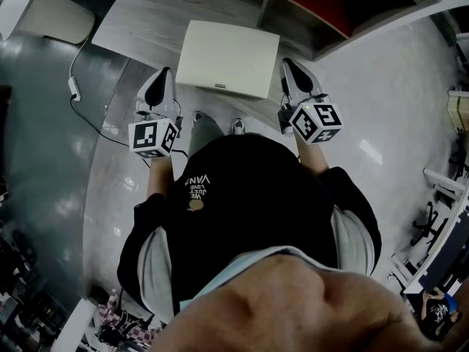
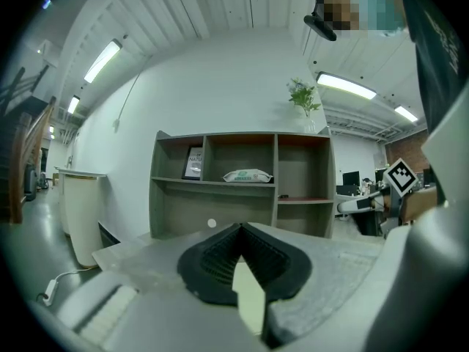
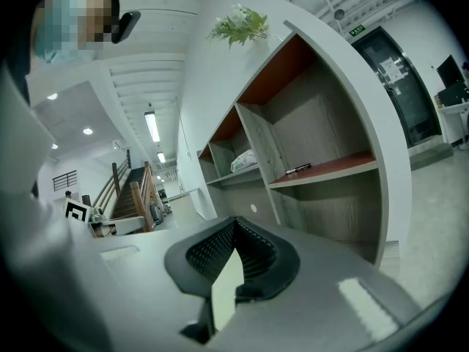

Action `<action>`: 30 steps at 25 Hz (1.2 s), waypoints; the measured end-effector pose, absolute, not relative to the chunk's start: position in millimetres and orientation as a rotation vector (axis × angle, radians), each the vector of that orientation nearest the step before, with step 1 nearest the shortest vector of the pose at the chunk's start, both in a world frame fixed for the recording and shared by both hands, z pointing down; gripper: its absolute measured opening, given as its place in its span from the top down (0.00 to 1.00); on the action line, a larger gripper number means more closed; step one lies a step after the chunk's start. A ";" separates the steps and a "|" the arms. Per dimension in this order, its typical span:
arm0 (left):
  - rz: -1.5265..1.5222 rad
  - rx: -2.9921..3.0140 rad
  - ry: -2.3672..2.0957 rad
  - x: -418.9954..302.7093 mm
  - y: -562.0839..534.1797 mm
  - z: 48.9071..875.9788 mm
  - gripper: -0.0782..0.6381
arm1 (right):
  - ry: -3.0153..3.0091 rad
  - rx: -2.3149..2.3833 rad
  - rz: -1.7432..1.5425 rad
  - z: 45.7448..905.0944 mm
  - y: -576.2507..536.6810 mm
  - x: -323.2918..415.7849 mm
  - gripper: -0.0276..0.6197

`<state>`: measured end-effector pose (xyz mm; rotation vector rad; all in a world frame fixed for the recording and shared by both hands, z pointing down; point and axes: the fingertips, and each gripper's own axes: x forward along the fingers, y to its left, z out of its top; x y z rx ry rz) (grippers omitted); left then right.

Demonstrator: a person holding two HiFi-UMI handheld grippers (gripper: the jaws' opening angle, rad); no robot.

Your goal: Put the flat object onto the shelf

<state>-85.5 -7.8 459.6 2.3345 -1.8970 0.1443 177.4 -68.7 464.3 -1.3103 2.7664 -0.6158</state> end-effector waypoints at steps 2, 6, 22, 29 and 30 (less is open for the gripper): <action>0.159 2.327 -1.898 -87.9 -12.2 464.1 0.89 | 2.763 -1.322 -0.627 468.7 -70.3 178.2 0.96; 0.176 2.322 -1.872 -91.7 -25.9 474.7 0.89 | 2.741 -1.363 -0.641 475.6 -76.0 180.8 0.96; 0.264 2.311 -1.613 -104.2 -86.5 527.0 0.89 | 2.624 -1.569 -0.812 527.7 -101.8 178.3 0.93; 0.273 2.241 -1.487 -112.8 -100.9 556.6 0.75 | 2.588 -1.648 -0.959 565.5 -110.4 178.5 0.79; 0.273 2.231 -1.474 -113.8 -103.3 560.1 0.73 | 2.577 -1.657 -0.993 571.4 -111.6 179.2 0.75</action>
